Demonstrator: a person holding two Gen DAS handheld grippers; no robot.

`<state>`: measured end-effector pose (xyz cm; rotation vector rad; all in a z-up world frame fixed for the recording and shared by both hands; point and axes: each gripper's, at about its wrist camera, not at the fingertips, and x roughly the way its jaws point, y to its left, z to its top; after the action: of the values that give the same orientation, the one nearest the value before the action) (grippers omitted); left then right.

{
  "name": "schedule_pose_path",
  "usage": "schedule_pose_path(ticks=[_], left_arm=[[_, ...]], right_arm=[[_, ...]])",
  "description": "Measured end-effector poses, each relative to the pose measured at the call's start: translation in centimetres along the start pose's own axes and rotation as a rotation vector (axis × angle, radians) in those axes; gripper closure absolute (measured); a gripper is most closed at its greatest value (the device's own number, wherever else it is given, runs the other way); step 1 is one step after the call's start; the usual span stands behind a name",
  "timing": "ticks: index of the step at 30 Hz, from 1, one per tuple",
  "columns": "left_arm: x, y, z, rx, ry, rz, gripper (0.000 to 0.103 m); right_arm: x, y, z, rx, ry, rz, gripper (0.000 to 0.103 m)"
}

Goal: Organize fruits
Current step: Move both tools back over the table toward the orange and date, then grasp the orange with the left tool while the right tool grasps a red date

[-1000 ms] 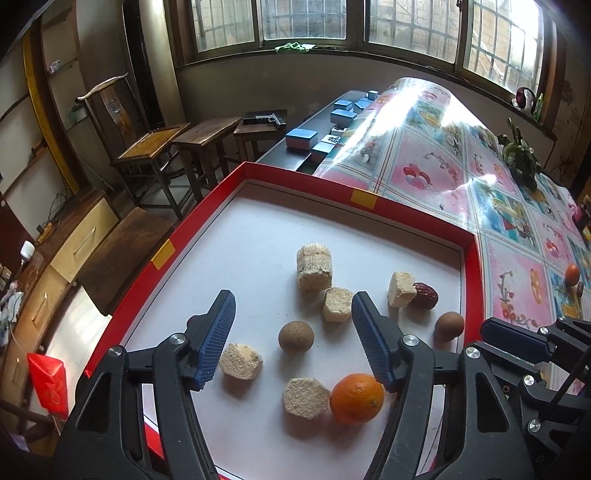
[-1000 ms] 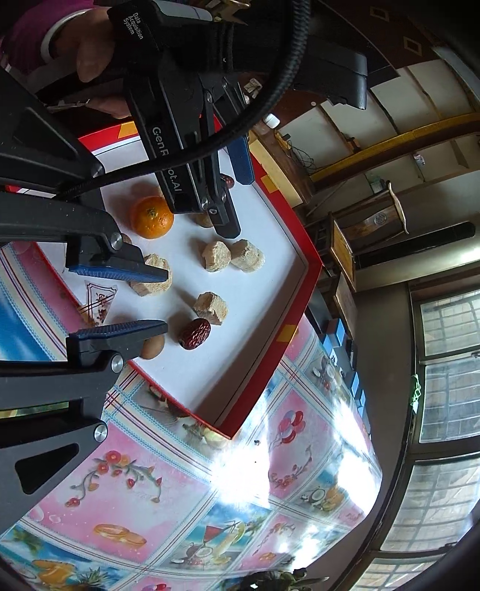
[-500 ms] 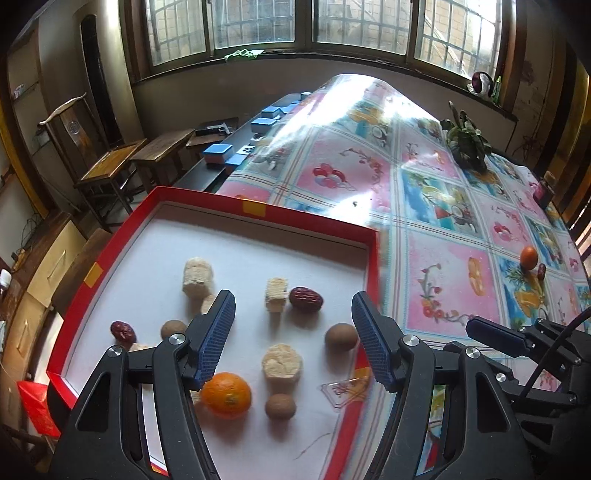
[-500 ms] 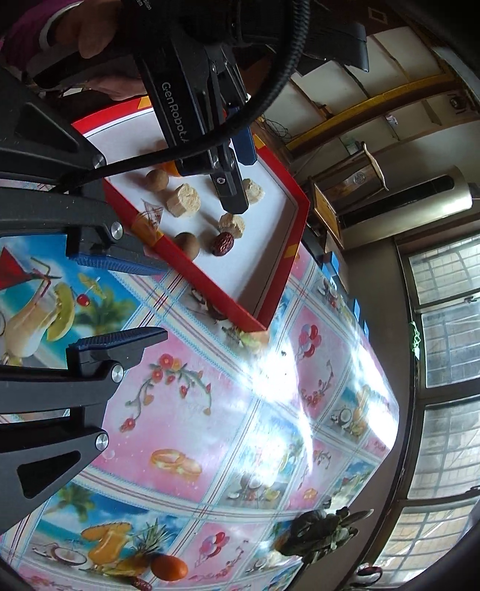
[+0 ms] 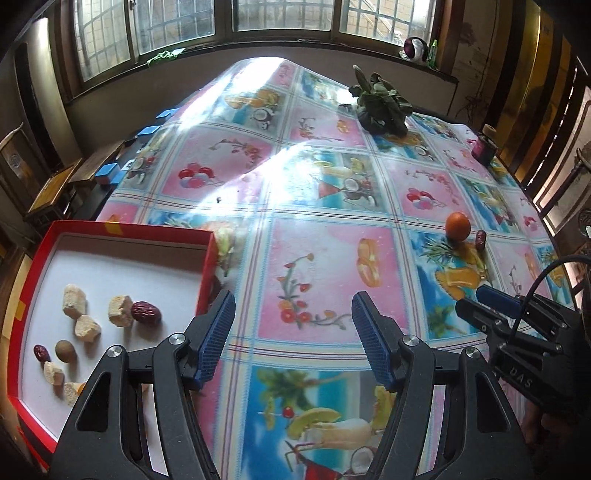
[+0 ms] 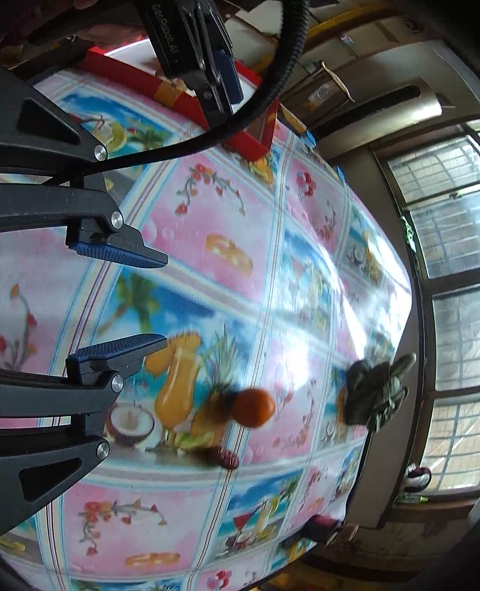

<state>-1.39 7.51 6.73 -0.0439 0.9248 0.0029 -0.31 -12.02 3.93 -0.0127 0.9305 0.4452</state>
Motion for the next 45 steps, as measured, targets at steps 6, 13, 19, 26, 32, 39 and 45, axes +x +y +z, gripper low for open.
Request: schedule_pose_path(ticks=[6, 13, 19, 26, 32, 39, 45], left_arm=[[1.5, -3.3, 1.3, 0.054, 0.028, -0.043, 0.037], [3.0, -6.0, 2.6, 0.088, 0.045, -0.074, 0.037], [4.3, -7.5, 3.8, 0.098, 0.065, -0.098, 0.037], [6.1, -10.0, 5.4, 0.119, 0.08, -0.154, 0.037], [7.5, -12.8, 6.5, 0.158, 0.093, -0.204, 0.037], [9.5, -15.6, 7.2, 0.224, 0.11, -0.214, 0.037], [11.3, -16.0, 7.1, 0.22, 0.135, -0.239, 0.046]], right_arm=[[-0.1, -6.4, 0.7, 0.129, -0.012, -0.127, 0.067], [1.1, -10.3, 2.9, 0.225, -0.028, -0.137, 0.067], [3.1, -10.3, 4.5, 0.171, 0.003, -0.171, 0.076], [2.3, -11.8, 3.4, 0.176, -0.006, -0.189, 0.088], [1.8, -12.7, 2.9, 0.201, -0.022, -0.16, 0.088], [1.7, -12.8, 2.7, 0.189, -0.037, -0.156, 0.088], [1.9, -12.2, 2.7, 0.153, -0.034, -0.185, 0.088]])
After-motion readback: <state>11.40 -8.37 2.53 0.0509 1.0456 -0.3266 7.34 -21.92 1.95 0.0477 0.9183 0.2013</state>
